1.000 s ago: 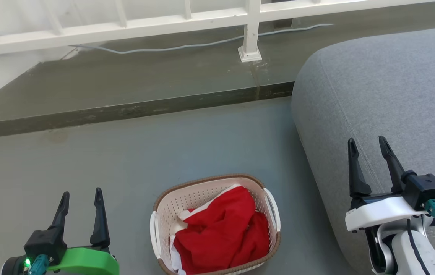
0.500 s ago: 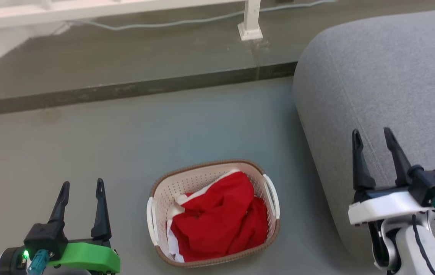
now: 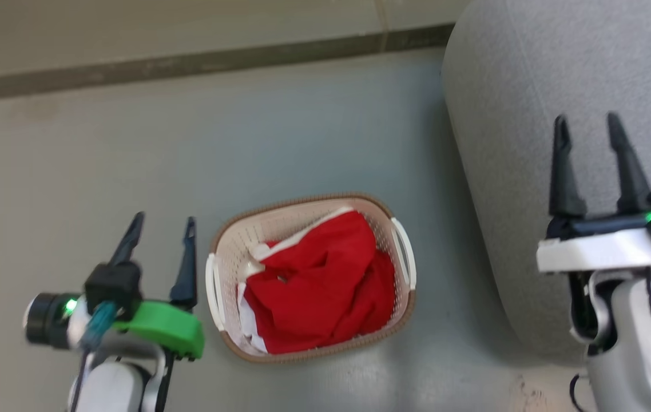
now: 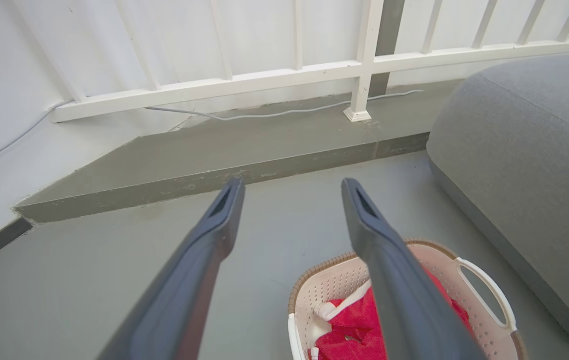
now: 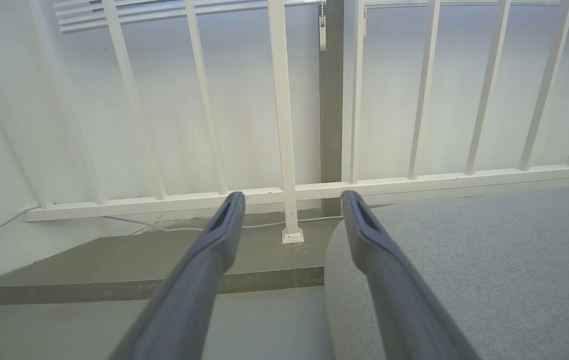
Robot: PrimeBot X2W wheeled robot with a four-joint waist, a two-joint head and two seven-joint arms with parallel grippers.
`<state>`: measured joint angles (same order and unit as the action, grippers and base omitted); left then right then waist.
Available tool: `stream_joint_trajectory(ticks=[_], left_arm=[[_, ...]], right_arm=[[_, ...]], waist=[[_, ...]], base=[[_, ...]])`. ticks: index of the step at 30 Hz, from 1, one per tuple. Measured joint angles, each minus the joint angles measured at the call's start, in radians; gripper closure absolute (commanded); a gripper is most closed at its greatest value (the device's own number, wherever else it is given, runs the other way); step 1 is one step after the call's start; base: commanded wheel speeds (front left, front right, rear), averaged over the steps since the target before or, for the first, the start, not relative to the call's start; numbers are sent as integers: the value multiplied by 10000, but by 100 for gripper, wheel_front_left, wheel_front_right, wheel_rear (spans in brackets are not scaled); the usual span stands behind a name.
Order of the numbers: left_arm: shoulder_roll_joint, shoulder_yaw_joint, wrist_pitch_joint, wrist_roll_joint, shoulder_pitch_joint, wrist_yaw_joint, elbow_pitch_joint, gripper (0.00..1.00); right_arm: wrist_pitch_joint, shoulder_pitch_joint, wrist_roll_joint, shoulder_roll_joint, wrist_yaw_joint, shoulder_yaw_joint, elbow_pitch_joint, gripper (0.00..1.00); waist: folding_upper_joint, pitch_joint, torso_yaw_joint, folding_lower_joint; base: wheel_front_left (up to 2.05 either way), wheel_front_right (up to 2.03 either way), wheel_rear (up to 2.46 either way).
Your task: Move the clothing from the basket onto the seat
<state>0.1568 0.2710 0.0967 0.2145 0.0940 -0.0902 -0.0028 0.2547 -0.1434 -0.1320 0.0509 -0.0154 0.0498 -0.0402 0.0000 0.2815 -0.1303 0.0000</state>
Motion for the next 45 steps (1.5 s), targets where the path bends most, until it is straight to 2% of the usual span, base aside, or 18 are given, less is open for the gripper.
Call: stream_joint_trajectory(ticks=[13, 28, 35, 45], left_arm=[[-115, 1283, -1003, -734, 2397, 802, 1766, 0], [-384, 2794, -1891, -1893, 4484, 1776, 3927, 0], [-464, 3526, -2150, -2336, 5508, 2033, 4853, 0], [-537, 4184, -2150, -2426, 6354, 2130, 6046, 0]], right_arm=[[0, -1454, 0, 364, -35, -487, -552, 0], [2, -3171, -111, 265, -38, -460, -1120, 0], [2, -3895, -111, 253, -40, -431, -1379, 0], [2, -4263, -111, 151, -40, -192, -1365, 0]], waist=[[0, 1813, -65, 1], [0, 3960, -227, 2], [0, 4955, -311, 3], [0, 5912, -595, 2]], base=[[0, 0, 0], [0, 0, 0], [0, 0, 0], [0, 0, 0]])
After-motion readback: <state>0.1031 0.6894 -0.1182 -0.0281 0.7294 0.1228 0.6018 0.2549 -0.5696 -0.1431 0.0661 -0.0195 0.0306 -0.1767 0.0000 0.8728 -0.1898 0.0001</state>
